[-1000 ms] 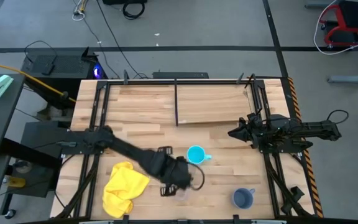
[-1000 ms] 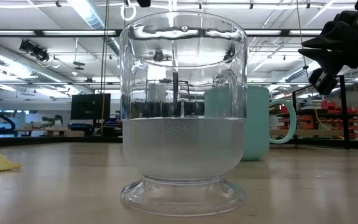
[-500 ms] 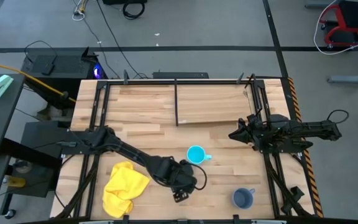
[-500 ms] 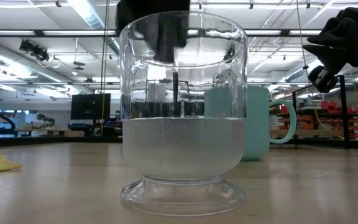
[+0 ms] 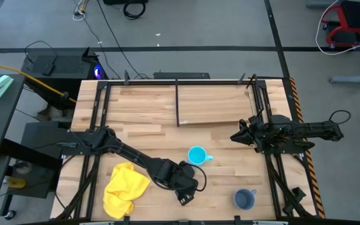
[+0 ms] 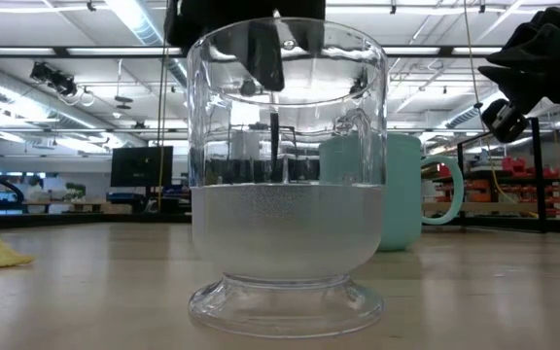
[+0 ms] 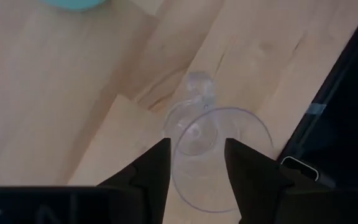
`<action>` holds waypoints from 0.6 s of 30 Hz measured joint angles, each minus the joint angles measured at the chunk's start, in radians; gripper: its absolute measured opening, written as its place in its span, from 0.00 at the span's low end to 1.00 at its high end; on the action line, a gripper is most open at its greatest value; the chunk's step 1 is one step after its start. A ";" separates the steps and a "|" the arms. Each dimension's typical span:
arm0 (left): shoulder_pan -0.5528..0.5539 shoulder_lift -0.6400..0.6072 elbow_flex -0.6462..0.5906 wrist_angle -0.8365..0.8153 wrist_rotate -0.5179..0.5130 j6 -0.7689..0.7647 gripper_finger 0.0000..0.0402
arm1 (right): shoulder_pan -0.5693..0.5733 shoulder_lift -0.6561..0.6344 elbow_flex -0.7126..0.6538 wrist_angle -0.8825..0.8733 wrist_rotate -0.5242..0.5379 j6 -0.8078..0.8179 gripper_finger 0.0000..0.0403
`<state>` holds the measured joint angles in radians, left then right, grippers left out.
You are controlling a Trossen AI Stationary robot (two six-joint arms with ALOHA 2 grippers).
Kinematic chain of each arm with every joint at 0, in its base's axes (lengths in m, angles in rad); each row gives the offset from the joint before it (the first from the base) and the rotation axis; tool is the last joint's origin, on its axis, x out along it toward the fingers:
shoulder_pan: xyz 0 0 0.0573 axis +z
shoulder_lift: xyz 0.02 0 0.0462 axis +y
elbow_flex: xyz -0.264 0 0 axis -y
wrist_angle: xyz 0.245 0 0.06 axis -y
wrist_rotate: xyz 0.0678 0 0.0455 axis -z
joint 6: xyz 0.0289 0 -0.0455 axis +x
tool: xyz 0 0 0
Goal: Stack small to large cups/mugs on shelf
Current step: Put the transparent mug on the shelf
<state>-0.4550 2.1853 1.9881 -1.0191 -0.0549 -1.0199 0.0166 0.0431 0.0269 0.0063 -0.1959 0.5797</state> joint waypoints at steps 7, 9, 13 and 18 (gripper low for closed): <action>-0.003 0.039 0.000 -0.002 0.000 -0.068 0.40 | 0.000 0.005 0.000 0.001 -0.021 -0.006 0.15; -0.002 0.040 0.000 -0.008 0.000 -0.081 0.40 | 0.000 0.007 0.000 0.003 -0.030 -0.006 0.15; 0.000 0.040 0.000 -0.023 -0.001 -0.126 0.37 | 0.000 0.010 0.000 0.004 -0.042 -0.007 0.15; 0.000 0.040 0.000 -0.091 -0.004 -0.163 0.30 | 0.000 0.010 0.000 0.004 -0.049 -0.007 0.15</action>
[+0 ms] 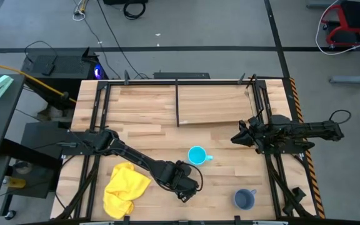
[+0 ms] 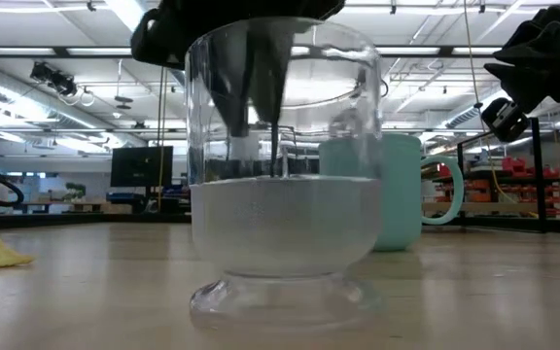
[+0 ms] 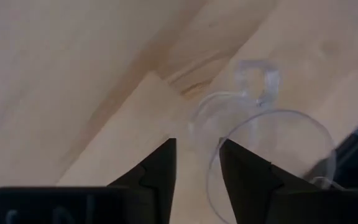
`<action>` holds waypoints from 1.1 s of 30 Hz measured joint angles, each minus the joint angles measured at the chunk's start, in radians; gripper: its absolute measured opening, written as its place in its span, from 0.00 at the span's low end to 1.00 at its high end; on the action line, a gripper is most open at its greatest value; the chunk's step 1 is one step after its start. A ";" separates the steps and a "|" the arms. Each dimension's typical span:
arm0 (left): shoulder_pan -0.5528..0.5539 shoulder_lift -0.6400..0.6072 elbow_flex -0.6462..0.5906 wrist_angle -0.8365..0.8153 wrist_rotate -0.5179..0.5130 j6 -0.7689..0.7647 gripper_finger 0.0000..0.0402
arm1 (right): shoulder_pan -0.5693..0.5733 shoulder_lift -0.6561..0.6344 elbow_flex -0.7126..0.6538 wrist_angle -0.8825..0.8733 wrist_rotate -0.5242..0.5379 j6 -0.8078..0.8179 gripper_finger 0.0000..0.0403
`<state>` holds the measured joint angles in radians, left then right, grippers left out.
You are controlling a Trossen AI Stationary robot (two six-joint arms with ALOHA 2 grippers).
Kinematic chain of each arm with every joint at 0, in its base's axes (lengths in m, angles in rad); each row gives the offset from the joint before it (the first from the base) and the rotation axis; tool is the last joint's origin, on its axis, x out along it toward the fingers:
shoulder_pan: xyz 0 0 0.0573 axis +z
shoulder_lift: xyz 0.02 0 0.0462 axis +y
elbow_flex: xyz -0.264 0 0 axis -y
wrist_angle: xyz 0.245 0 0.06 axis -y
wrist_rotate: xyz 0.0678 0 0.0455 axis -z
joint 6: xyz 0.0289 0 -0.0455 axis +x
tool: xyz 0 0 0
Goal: Stack small to large cups/mugs on shelf
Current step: Put the transparent mug on the shelf
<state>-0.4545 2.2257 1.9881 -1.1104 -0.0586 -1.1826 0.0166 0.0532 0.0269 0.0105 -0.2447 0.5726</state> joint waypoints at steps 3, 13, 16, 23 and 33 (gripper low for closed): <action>0.003 0.000 0.000 -0.029 0.000 -0.012 0.23 | 0.000 0.000 0.000 0.000 -0.005 0.000 0.15; 0.032 0.000 0.000 -0.031 0.000 0.087 0.03 | 0.000 0.000 0.000 0.003 -0.019 0.000 0.15; 0.044 0.000 0.000 -0.034 0.001 0.179 0.02 | 0.000 0.000 0.000 0.003 -0.019 0.000 0.15; 0.061 0.000 0.013 -0.133 0.010 0.418 0.01 | 0.000 0.000 0.000 0.003 -0.019 0.000 0.15; 0.051 0.002 0.109 -0.276 -0.065 0.829 0.01 | 0.000 0.000 0.000 0.003 -0.019 -0.025 0.15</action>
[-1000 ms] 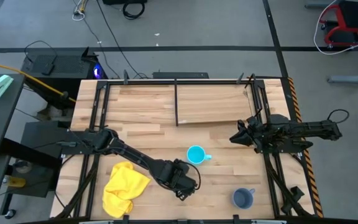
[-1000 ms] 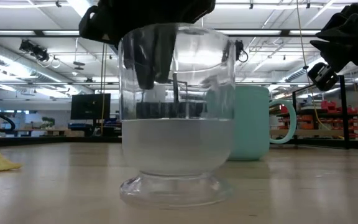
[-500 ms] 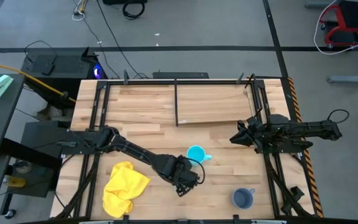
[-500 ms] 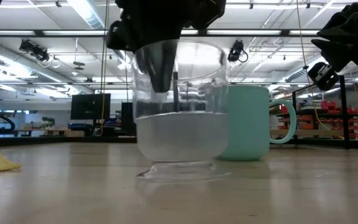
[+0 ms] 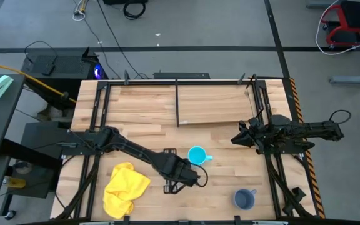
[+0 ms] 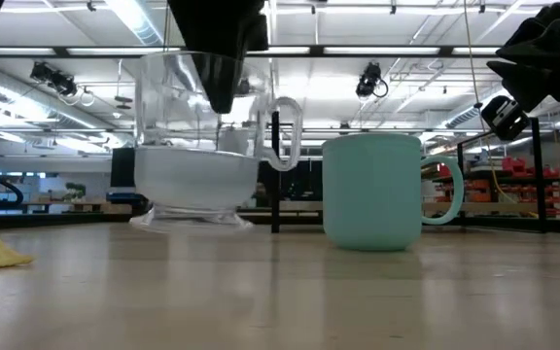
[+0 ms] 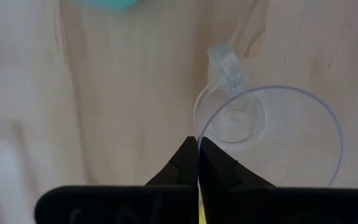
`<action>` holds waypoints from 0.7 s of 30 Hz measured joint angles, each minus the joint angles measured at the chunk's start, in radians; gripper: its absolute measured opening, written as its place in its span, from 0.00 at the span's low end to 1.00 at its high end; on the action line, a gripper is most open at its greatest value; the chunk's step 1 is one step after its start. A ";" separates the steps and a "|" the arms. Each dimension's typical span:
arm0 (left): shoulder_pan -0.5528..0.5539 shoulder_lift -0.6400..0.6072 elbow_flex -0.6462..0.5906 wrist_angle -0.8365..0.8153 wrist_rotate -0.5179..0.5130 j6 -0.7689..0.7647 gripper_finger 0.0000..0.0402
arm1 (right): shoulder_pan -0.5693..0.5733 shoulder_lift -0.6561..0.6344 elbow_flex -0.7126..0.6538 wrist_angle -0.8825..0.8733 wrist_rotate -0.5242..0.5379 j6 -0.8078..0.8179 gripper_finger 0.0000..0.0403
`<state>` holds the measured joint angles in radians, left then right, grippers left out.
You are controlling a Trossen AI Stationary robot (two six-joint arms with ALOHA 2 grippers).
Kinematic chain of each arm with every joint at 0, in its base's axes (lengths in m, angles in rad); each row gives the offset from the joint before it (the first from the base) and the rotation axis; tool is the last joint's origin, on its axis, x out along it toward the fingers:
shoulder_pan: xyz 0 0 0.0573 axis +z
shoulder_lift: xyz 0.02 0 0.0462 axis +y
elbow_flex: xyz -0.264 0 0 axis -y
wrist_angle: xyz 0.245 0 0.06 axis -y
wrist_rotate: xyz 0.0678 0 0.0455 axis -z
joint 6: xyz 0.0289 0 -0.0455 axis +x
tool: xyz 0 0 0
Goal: Stack small to large cups/mugs on shelf
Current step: Put the transparent mug on the shelf
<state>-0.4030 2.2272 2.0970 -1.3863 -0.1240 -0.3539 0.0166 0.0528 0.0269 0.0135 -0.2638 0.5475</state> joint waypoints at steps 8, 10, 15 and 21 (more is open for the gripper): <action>0.052 0.000 0.000 0.004 -0.068 0.120 0.01 | 0.000 0.000 0.000 0.000 0.000 -0.001 0.15; 0.072 0.000 -0.008 0.011 -0.070 0.140 0.01 | 0.000 0.000 0.000 0.000 0.000 -0.001 0.15; 0.106 0.000 -0.010 0.030 -0.066 0.233 0.01 | 0.000 0.000 0.000 0.000 0.000 -0.001 0.15; 0.135 0.000 -0.010 0.074 -0.034 0.283 0.01 | 0.000 0.000 0.000 0.000 0.000 -0.001 0.15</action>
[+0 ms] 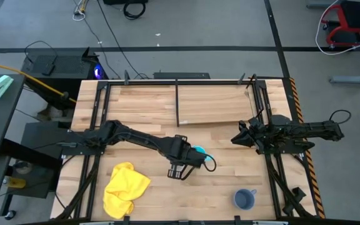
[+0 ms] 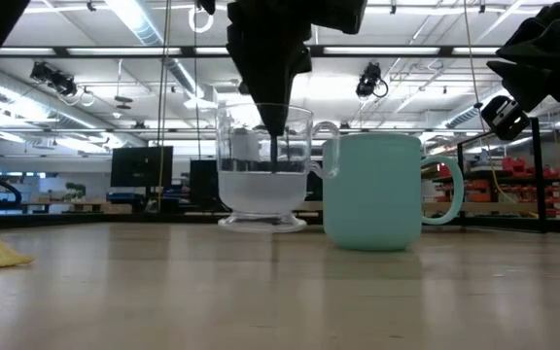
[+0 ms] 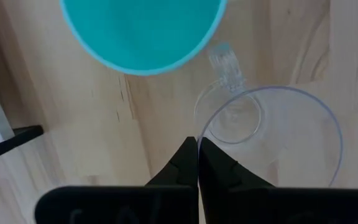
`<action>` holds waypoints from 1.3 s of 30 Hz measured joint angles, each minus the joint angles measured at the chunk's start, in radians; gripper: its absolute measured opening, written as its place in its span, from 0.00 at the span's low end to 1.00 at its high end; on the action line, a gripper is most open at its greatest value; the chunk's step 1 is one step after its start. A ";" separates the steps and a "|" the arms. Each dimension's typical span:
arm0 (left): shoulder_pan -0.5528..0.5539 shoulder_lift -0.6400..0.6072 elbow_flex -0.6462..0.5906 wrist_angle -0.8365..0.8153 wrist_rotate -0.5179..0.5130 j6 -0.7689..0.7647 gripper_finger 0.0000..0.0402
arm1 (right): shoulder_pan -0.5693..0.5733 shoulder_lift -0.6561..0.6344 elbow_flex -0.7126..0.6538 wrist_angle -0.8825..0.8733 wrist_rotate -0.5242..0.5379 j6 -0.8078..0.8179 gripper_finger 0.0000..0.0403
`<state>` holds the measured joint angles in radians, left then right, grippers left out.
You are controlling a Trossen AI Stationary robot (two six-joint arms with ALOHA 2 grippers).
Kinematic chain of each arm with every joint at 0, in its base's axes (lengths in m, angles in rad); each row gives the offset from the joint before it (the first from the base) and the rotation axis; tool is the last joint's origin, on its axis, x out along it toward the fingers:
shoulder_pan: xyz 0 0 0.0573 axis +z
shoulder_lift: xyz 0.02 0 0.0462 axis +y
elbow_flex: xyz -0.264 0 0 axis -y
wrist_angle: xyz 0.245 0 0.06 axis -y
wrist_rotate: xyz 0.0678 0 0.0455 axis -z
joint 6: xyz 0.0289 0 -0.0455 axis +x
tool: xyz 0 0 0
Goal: Stack small to large cups/mugs on shelf
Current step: Put the transparent mug on the shelf
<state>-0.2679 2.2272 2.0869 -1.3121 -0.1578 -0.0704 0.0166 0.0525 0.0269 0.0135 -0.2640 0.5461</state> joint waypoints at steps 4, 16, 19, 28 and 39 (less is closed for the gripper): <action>0.004 0.000 0.000 -0.001 0.004 0.015 0.01 | 0.000 0.000 0.000 0.000 0.000 0.000 0.15; -0.022 0.029 0.000 -0.013 0.051 0.005 0.01 | 0.000 0.000 0.000 0.000 -0.001 0.000 0.15; -0.035 0.047 0.000 -0.018 0.067 0.004 0.01 | 0.000 0.002 0.000 0.000 -0.003 0.000 0.15; -0.036 0.049 0.000 -0.020 0.065 -0.105 0.10 | 0.000 0.015 0.000 0.001 -0.007 0.000 0.15; -0.030 0.044 0.000 -0.023 0.065 -0.259 0.20 | 0.000 0.017 0.000 0.001 -0.007 0.000 0.15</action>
<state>-0.2977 2.2714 2.0869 -1.3347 -0.0925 -0.3293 0.0166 0.0696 0.0273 0.0143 -0.2714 0.5461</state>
